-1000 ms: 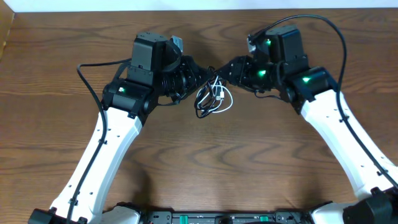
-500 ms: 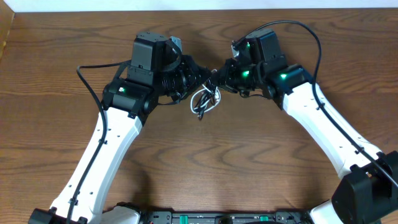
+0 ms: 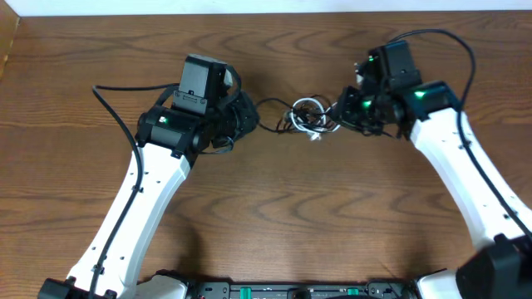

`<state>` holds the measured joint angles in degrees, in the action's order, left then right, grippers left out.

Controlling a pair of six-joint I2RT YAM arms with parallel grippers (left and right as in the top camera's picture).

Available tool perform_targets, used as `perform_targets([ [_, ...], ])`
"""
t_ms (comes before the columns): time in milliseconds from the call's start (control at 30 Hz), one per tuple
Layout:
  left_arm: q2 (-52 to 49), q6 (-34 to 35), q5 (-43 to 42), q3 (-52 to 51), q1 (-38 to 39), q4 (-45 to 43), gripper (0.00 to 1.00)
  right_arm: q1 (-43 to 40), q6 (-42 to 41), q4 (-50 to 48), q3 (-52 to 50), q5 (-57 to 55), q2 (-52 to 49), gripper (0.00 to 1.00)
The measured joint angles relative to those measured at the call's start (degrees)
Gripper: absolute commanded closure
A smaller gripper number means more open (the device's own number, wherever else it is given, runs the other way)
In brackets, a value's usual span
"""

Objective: Untangle cables

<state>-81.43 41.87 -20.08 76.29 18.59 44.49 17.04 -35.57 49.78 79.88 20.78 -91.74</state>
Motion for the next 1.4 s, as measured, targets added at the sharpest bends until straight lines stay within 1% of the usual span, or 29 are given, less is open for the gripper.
perform_targets([
  [100, 0.0, -2.9, 3.8, 0.0, -0.1, 2.1, 0.93, -0.4, 1.4, 3.0, 0.0, -4.2, 2.0, 0.99],
  [233, -0.9, -5.4, 6.6, 0.0, -0.2, 3.9, 0.93, -0.8, 2.4, 5.3, 0.0, -7.6, 2.6, 0.99],
  [467, -5.3, -7.6, 7.1, 0.0, 0.0, 4.4, 0.92, -0.8, 3.2, 7.1, 0.1, -7.0, 2.6, 0.99],
  [533, -6.1, -9.0, 6.1, 0.0, 0.3, 3.4, 0.89, -0.8, 3.3, 7.7, 0.6, -6.8, 2.6, 0.99],
  [667, -6.3, -10.4, 0.3, 0.0, 1.5, -1.2, 0.83, -0.8, 3.1, 7.6, 1.1, -6.3, 2.6, 0.99],
  [733, -6.3, -10.8, -3.5, 0.0, 1.9, -4.0, 0.74, -0.8, 3.0, 7.6, 1.2, -5.7, 2.6, 0.99],
  [867, -6.3, -11.6, -9.4, 0.0, 2.2, -6.6, 0.65, -0.8, 2.9, 7.7, 2.3, -4.0, 2.6, 0.99],
  [1100, -9.2, -16.1, -16.1, 0.0, 2.6, -8.0, 0.63, -0.8, 2.9, 7.8, 4.9, -0.2, 2.6, 0.99],
  [1400, -18.4, -18.1, -24.3, 0.0, 5.2, -17.7, 0.61, -0.8, 3.0, 8.3, 4.9, 2.3, 2.6, 0.99],
])
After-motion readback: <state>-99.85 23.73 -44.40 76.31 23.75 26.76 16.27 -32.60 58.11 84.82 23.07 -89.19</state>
